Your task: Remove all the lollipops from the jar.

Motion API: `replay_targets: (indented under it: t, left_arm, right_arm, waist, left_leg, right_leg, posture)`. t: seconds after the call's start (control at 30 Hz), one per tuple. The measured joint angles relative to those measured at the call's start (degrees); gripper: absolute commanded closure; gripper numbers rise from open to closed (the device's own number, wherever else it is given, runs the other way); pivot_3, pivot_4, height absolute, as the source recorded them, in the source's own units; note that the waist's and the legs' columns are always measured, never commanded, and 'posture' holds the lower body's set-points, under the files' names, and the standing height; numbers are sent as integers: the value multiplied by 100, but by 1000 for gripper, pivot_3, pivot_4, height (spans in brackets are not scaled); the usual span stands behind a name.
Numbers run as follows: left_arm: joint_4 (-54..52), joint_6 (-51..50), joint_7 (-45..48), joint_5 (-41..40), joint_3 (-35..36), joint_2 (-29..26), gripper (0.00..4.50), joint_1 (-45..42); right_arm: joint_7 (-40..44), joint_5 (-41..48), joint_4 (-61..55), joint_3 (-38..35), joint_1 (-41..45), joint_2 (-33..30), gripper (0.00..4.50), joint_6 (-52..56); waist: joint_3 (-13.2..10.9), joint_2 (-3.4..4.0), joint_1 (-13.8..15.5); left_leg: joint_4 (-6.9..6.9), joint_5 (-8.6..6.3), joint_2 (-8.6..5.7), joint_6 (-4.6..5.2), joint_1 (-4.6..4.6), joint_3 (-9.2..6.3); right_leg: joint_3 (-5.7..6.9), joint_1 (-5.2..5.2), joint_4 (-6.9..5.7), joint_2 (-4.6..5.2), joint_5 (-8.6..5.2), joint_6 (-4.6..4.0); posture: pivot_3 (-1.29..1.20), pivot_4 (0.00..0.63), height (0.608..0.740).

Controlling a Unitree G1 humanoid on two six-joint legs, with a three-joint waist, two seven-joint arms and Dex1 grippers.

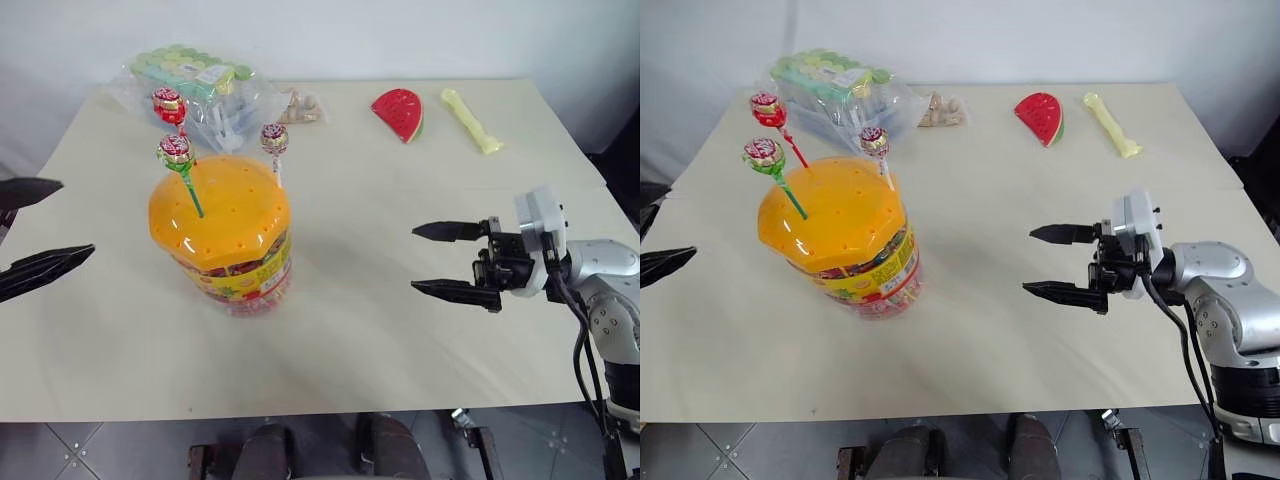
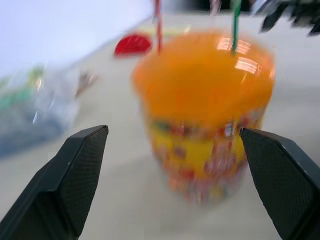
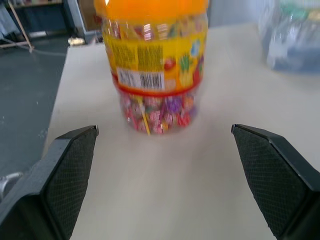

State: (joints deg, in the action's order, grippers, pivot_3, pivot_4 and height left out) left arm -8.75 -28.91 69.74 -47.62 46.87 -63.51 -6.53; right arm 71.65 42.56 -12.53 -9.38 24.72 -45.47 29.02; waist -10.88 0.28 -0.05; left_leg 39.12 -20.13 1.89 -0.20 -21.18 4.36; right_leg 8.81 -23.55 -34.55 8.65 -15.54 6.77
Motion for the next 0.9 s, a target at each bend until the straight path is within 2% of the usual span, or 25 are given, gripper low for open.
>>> replay_targets:
  t: [0.2, 0.4, 0.53, 0.8, 0.83, 0.9]
  left_arm:
    - [12, -4, 74, -151, -1230, -13, 0, -1082]
    - [-62, -125, 284, -336, -2266, 336, 0, -1881]
    - [-66, -171, 354, -346, -2624, 503, 0, -2167]
    - [100, -154, 434, -192, -3071, 801, 0, -2711]
    - [128, -153, 443, -154, -3103, 801, 403, -2728]
    - [213, -155, 438, -123, -3131, 802, 813, -2762]
  right_arm:
    - [-167, 152, -194, 19, 101, 106, 19, 99]
    - [-277, 206, -360, 12, 73, 141, 19, 111]
    - [-406, 409, -559, -5, 75, 146, 19, 163]
    - [-963, 1473, -1146, -397, 263, 176, 19, 648]
    - [-1019, 1539, -1190, -421, 275, 176, 0, 681]
    - [-1119, 1604, -1212, -437, 295, 175, 0, 732]
  waist:
    - [1, -2, 2]
    - [1, -2, 9]
    - [1, -3, 8]
    - [2, -6, 12]
    - [2, -6, 13]
    - [3, -6, 12]
  left_leg:
    - [4, 0, -3, 0, -1, 11]
    - [10, 0, -4, 0, -1, 15]
    - [10, 0, -3, 0, -1, 15]
    - [16, 0, -3, 1, -1, 15]
    - [16, 0, -3, 1, 0, 15]
    - [16, 0, -3, 1, -1, 15]
  right_leg:
    - [-9, -6, -7, -1, 0, 0]
    - [-13, -7, -11, -2, 0, 1]
    - [-14, -8, -12, -3, 0, 1]
    - [-16, -7, -15, -3, 0, 1]
    - [-16, -7, -16, -3, 0, 1]
    - [-16, -7, -16, -3, 0, 1]
  posture:
    - [0, 150, 740]
    - [0, 150, 740]
    - [0, 150, 740]
    - [0, 150, 740]
    - [0, 150, 740]
    - [0, 150, 740]
